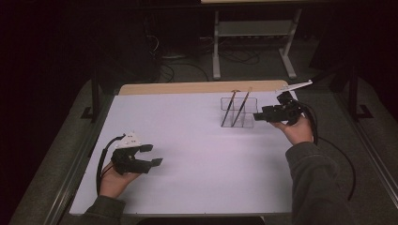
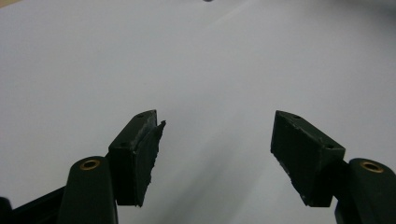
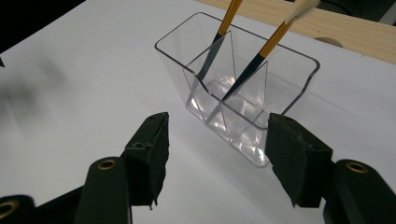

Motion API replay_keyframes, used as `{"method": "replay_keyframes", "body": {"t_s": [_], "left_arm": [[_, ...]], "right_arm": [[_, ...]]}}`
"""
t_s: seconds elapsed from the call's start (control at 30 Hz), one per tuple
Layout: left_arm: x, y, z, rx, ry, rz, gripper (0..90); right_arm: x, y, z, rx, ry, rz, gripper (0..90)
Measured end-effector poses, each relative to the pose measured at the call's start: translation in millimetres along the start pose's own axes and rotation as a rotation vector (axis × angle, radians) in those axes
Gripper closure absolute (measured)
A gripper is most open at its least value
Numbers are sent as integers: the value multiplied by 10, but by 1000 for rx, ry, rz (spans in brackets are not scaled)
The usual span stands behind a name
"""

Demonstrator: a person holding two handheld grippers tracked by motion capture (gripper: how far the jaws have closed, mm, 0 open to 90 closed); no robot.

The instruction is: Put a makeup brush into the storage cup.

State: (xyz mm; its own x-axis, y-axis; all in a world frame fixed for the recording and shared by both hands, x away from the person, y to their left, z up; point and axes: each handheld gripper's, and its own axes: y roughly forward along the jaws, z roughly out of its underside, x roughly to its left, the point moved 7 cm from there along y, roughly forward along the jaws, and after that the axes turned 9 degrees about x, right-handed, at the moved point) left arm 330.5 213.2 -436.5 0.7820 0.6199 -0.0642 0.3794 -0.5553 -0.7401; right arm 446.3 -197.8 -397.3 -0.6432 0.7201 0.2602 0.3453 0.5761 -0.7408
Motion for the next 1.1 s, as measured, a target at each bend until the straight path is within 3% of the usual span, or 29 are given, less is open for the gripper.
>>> {"method": "replay_keyframes", "body": {"t_s": [0.23, 1.1], "left_arm": [[-1, 7, 5, -1, -6, 2, 310], [41, -14, 24, -4, -13, -8, 294]], "right_arm": [[5, -16, 71, -8, 13, -6, 362], [101, -18, 257, -34, -7, -15, 332]]}}
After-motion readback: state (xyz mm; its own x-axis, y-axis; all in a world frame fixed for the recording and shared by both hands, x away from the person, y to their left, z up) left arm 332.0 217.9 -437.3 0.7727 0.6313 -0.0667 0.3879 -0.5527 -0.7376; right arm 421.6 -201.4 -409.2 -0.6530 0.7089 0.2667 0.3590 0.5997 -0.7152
